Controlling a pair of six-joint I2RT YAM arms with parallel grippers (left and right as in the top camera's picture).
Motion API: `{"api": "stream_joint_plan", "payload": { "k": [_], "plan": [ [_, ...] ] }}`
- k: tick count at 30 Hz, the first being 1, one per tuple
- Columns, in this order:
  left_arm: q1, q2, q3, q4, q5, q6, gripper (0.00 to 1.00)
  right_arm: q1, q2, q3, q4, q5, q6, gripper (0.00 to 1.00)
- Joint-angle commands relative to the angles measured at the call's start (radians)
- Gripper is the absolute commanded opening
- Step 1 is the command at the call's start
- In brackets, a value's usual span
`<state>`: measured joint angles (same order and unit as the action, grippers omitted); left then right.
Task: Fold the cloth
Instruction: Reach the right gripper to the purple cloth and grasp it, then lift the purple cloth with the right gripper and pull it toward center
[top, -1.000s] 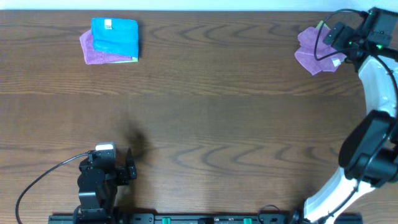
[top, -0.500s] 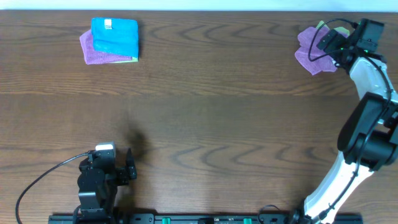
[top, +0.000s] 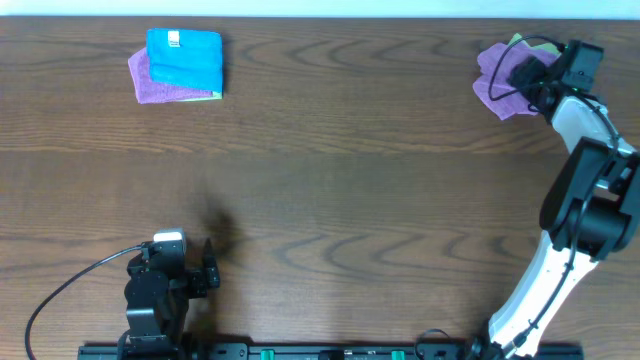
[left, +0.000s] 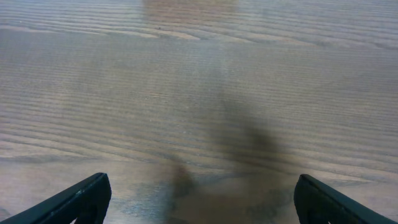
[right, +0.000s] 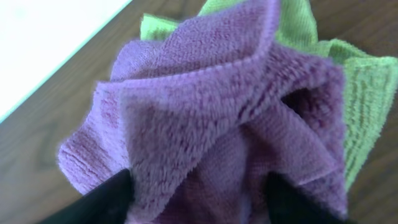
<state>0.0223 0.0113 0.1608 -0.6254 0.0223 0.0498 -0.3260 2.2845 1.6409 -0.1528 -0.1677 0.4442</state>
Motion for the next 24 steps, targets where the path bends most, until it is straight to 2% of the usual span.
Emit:
{"api": "stream_joint_plan", "payload": {
  "k": [1, 3, 4, 5, 11, 17, 24],
  "plan": [
    [-0.003, -0.007, -0.006, -0.003, -0.006, 0.007, 0.95, 0.000, 0.014, 0.018, 0.009, -0.026, 0.015, 0.30],
    [-0.003, -0.007, -0.006, -0.003, -0.006, 0.007, 0.95, 0.000, 0.009, 0.025, 0.010, -0.045, 0.011, 0.10],
    [-0.003, -0.007, -0.006, -0.003, -0.006, 0.007, 0.95, 0.000, 0.002, 0.029, 0.006, -0.056, 0.011, 0.03],
    [-0.003, -0.007, -0.006, -0.003, -0.006, 0.007, 0.95, 0.000, -0.009, 0.029, 0.005, -0.069, 0.010, 0.01],
    [-0.003, -0.007, -0.006, -0.003, -0.006, 0.007, 0.95, 0.008, -0.136, 0.029, -0.047, -0.122, -0.055, 0.02],
    [-0.003, -0.007, -0.006, -0.003, -0.006, 0.007, 0.95, 0.045, -0.309, 0.029, -0.262, -0.121, -0.201, 0.01],
    [-0.003, -0.007, -0.006, -0.003, -0.006, 0.007, 0.95, 0.122, -0.484, 0.029, -0.549, -0.121, -0.287, 0.01]
  ]
}}
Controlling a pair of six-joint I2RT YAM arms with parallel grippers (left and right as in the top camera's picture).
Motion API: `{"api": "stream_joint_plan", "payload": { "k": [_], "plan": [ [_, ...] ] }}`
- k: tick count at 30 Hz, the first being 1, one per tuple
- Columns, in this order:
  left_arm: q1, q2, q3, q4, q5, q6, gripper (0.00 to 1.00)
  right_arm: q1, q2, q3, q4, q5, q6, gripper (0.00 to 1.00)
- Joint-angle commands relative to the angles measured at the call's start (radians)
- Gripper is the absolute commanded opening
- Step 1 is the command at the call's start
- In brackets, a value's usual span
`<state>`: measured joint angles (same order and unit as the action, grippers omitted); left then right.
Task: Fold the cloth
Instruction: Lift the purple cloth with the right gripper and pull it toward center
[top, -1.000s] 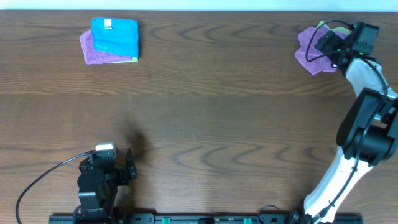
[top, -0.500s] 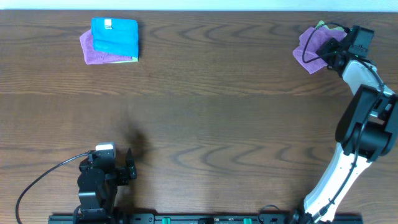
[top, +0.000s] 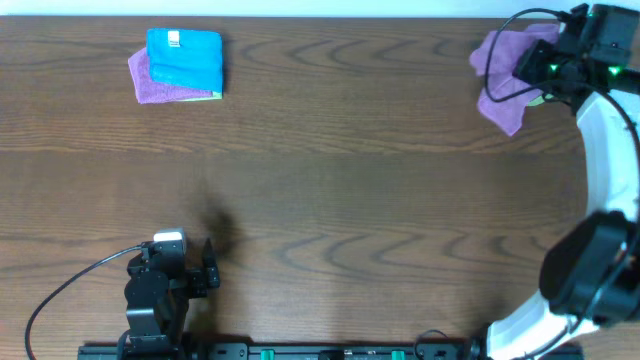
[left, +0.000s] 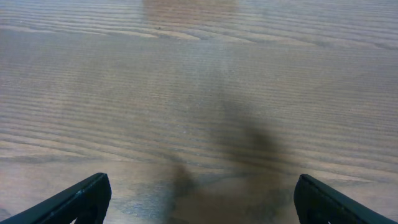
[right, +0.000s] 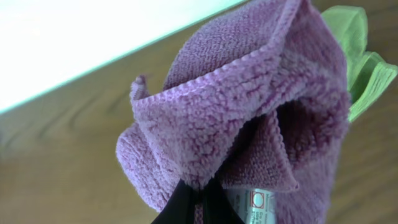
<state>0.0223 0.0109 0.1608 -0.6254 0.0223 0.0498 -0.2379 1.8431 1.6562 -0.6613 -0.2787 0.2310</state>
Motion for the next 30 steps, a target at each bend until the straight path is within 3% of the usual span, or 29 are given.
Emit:
{"api": "stream_joint_plan", "payload": {
  "k": [1, 16, 22, 30],
  "plan": [
    [-0.003, -0.006, -0.006, -0.003, -0.006, 0.007, 0.95, 0.055, -0.068, 0.014, -0.086, -0.010, -0.094, 0.01],
    [-0.003, -0.006, -0.006, -0.003, -0.006, 0.007, 0.95, 0.502, -0.169, 0.014, -0.377, -0.010, -0.135, 0.02],
    [-0.003, -0.006, -0.006, -0.003, -0.006, 0.007, 0.95, 0.661, -0.168, 0.013, -0.376, -0.008, -0.134, 0.02],
    [-0.003, -0.006, -0.006, -0.003, -0.006, 0.007, 0.95, 0.717, -0.063, -0.002, -0.313, 0.008, -0.132, 0.02]
  ]
}}
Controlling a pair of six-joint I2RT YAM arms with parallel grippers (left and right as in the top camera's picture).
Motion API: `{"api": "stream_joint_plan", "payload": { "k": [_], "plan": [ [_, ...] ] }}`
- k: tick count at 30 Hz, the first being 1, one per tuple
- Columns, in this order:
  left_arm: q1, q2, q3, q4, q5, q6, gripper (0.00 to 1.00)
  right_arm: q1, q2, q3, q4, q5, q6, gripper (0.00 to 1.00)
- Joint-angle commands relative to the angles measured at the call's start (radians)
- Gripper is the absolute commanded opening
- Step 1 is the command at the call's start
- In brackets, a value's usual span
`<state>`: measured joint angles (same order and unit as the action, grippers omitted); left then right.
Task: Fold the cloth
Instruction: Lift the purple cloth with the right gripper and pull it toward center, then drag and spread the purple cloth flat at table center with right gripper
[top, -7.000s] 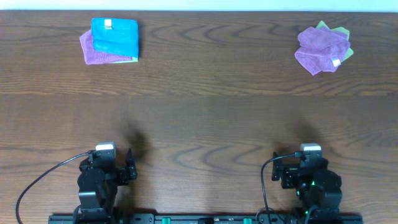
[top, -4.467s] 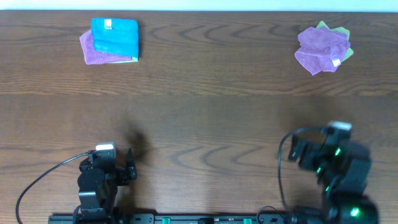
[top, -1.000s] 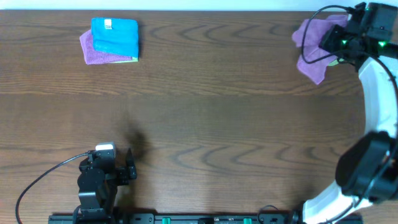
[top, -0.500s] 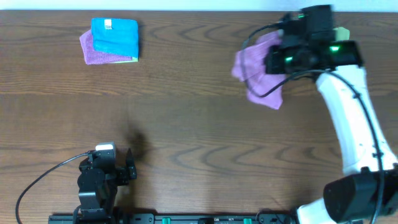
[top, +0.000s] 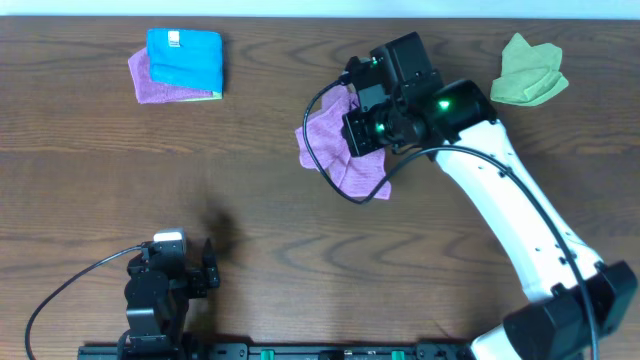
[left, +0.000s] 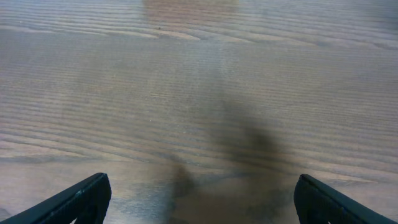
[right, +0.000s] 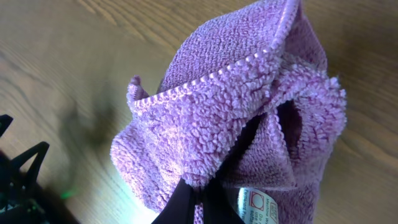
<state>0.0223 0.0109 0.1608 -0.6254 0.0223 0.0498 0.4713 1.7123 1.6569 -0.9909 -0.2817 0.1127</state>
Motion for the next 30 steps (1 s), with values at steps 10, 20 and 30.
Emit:
{"api": "stream_joint_plan", "payload": {
  "k": [10, 20, 30],
  "plan": [
    [-0.003, -0.006, -0.006, -0.003, -0.006, 0.007, 0.95, -0.047, 0.198, 0.016, 0.259, 0.752, 0.055, 0.99],
    [-0.003, -0.006, -0.006, -0.003, -0.006, 0.007, 0.95, -0.155, 0.175, 0.017, 0.043, 0.395, 0.144, 0.99],
    [-0.002, -0.006, -0.006, -0.003, -0.007, 0.007, 0.95, -0.309, 0.187, -0.082, 0.157, -0.052, 0.047, 0.99]
  ]
}}
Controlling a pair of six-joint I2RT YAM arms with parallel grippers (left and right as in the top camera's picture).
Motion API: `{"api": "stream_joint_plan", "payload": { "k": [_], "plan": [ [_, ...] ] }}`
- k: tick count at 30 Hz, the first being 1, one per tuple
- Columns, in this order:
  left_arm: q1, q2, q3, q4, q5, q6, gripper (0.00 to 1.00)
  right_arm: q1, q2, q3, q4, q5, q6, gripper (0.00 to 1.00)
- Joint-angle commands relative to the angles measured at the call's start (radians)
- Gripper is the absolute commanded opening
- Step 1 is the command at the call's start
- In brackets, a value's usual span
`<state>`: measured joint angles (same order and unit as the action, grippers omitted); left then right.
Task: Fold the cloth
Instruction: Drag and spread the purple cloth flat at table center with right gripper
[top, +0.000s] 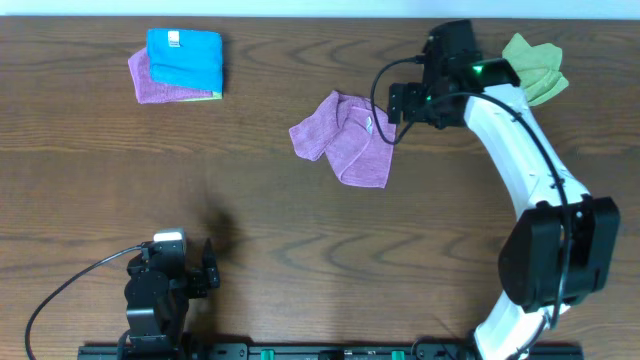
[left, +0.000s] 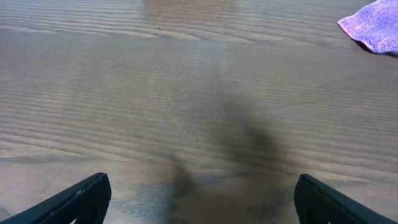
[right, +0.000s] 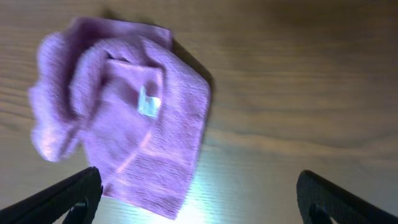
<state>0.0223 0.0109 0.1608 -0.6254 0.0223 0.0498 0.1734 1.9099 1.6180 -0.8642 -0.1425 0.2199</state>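
A purple cloth (top: 345, 137) lies crumpled on the middle of the wooden table, a white tag showing on top; the right wrist view shows the purple cloth (right: 127, 134) spread below the fingers, and the left wrist view catches a corner of the purple cloth (left: 375, 25) at the far right. My right gripper (top: 408, 103) hovers just to the right of it, open and empty; in its own view the right gripper (right: 199, 199) has both fingers wide apart. My left gripper (top: 208, 272) rests open near the front left, and the left gripper (left: 199, 199) has only bare wood between its fingers.
A green cloth (top: 530, 68) lies crumpled at the back right, behind the right arm. A folded stack of a blue cloth (top: 184, 58) on a purple one sits at the back left. The table's far edge runs along the top.
My right gripper has let go of the purple cloth, which now lies on the table's middle. The gripper has opened and moved right and back, beside the cloth. The left arm stayed put.
My right gripper was at the purple cloth on the green one at the back right. Then it was shut on the purple cloth, lifted off. Then it held it over the table's middle, the green cloth left behind. Now the cloth lies released there.
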Motion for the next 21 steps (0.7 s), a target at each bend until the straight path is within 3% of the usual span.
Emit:
{"api": "stream_joint_plan", "payload": {
  "k": [1, 11, 21],
  "plan": [
    [-0.003, -0.006, -0.006, -0.003, -0.007, 0.007, 0.95, -0.011, -0.005, -0.060, 0.059, -0.210, -0.064, 0.99],
    [-0.003, -0.006, -0.006, -0.003, -0.003, 0.006, 0.95, 0.010, 0.139, -0.097, 0.304, -0.280, -0.079, 0.91],
    [-0.003, -0.006, -0.006, -0.003, -0.003, -0.005, 0.95, 0.015, 0.250, -0.097, 0.437, -0.338, -0.077, 0.80]
  ]
}}
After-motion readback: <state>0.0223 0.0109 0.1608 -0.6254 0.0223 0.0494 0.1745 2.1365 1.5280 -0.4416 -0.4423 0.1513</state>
